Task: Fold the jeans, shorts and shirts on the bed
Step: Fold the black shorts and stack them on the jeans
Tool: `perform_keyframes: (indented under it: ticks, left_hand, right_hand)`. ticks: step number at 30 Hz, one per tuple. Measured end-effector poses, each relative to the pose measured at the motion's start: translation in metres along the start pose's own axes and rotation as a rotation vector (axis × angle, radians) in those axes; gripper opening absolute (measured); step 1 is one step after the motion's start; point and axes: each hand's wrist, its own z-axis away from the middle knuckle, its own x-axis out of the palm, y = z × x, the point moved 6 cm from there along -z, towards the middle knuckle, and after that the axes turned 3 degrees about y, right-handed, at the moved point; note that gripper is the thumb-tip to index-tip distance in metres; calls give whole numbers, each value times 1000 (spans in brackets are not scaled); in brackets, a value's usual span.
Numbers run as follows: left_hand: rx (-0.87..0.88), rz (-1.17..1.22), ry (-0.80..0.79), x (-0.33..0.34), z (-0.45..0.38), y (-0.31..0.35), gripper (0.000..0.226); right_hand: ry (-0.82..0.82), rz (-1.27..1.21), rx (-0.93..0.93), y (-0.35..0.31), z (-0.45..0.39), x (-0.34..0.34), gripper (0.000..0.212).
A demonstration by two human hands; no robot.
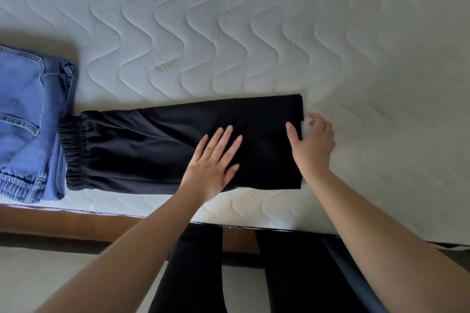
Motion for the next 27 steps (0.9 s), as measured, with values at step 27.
perform_keyframes:
  ticks: [27]
  left_hand:
    - [-59,-167,-93,32,2,44,76]
  right_hand:
    - [-349,103,-66,28,23,8,42]
